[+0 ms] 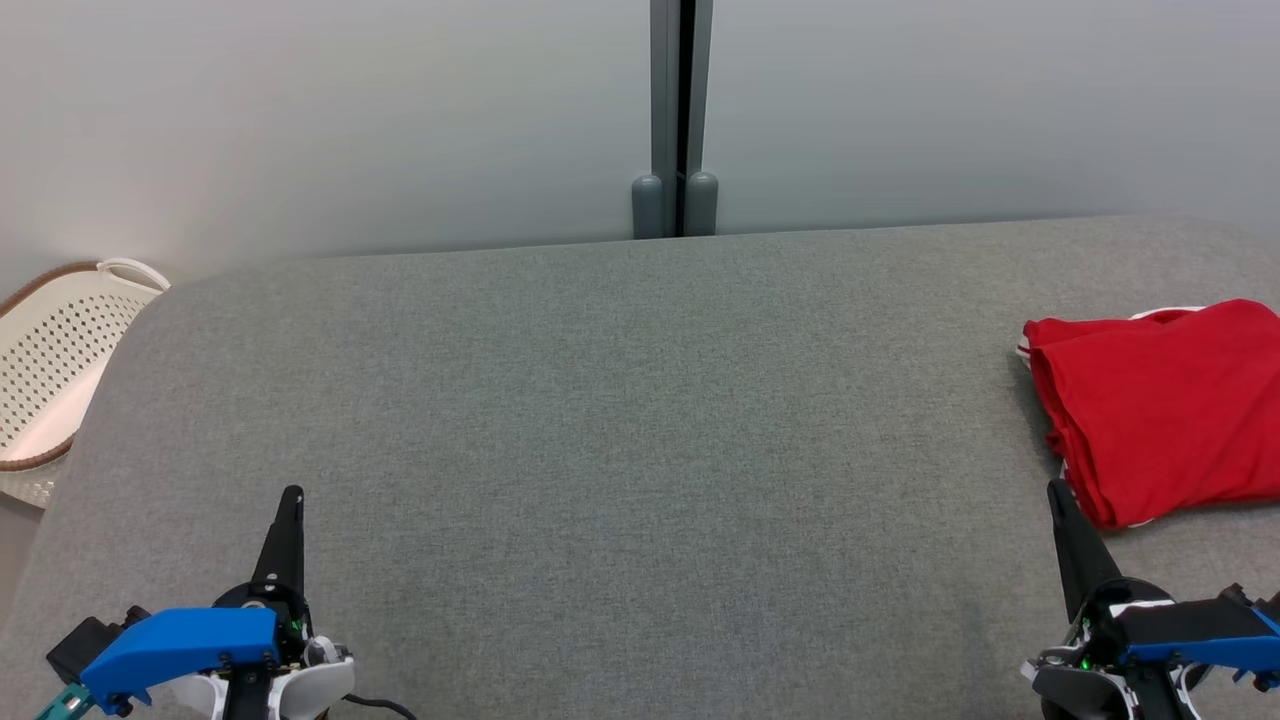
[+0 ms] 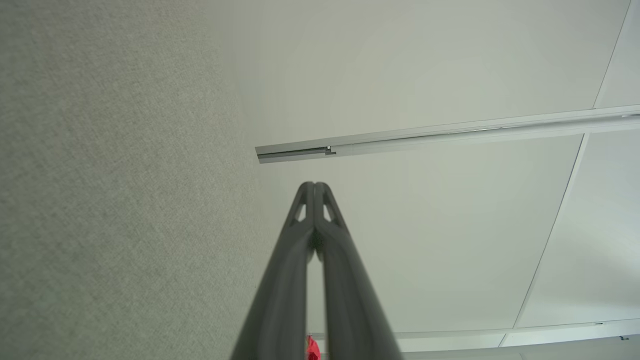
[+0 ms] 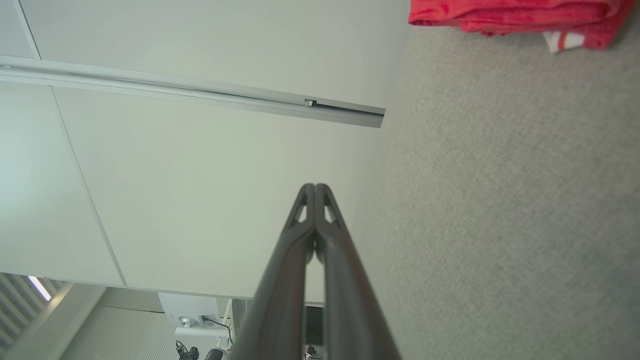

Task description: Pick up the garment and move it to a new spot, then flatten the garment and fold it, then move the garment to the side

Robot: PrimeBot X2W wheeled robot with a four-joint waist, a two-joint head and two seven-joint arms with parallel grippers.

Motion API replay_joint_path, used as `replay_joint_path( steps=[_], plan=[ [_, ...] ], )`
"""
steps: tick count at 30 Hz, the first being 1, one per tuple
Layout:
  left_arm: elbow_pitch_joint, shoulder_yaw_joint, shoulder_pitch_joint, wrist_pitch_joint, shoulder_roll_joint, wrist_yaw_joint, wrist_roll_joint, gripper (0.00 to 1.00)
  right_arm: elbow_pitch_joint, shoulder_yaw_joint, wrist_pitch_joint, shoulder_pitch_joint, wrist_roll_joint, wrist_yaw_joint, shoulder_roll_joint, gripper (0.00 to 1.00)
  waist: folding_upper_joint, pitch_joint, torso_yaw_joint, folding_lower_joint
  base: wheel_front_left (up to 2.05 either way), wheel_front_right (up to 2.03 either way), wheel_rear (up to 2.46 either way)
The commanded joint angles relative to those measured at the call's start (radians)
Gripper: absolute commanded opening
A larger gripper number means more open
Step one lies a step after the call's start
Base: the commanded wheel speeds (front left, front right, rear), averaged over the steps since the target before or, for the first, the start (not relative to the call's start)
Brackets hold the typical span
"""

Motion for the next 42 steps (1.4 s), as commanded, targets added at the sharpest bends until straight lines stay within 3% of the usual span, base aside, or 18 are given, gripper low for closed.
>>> replay_joint_path(
  steps=[1,20,42],
  plan=[
    [-0.007,0.006,-0.017,0.007,0.0,-0.009,-0.02,0.0,-0.01,-0.004,0.006,-0.02,0.024,0.001,-0.006,0.0,-0.0001,0.0,-0.001,0.0,0.0,0.0,0.0],
    [-0.021,0.04,-0.027,0.04,-0.011,-0.028,-0.14,0.0,-0.02,-0.012,0.041,-0.026,0.163,0.001,-0.006,0.0,-0.0001,0.006,-0.007,0.0,0.0,0.0,0.0],
    [-0.02,0.039,-0.026,0.04,-0.011,-0.027,-0.137,0.0,-0.019,-0.011,0.04,-0.026,0.159,0.001,-0.006,0.0,-0.0001,0.006,-0.007,0.0,0.0,0.0,0.0]
  ],
)
